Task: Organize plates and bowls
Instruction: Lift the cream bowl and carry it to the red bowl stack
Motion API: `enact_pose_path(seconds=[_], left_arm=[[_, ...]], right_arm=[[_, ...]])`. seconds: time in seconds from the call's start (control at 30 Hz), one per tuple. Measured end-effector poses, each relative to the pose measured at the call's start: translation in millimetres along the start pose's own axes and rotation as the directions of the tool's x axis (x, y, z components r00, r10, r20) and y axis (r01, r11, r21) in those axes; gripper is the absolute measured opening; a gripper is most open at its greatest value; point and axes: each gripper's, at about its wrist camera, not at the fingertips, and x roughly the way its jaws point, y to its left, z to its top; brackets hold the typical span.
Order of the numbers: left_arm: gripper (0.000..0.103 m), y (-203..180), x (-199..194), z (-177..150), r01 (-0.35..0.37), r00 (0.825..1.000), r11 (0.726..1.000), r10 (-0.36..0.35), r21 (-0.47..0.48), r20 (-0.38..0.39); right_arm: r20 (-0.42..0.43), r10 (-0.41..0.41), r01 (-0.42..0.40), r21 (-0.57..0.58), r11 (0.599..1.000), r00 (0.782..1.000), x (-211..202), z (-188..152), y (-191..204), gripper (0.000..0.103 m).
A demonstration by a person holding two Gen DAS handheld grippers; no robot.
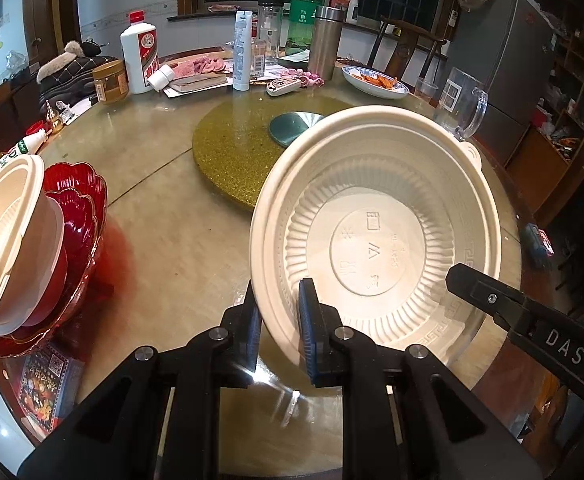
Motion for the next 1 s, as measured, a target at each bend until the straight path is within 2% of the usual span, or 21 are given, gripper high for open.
enact_pose_path(seconds=[1.0], left_arm=[[0.015,14,-24,-13,0.016,0.999,1.000,-0.016,-0.006,0.029]], right_arm=[[0.019,0.006,-0.005,-0.029,1.000,1.000,-10,-13,13,0.011]])
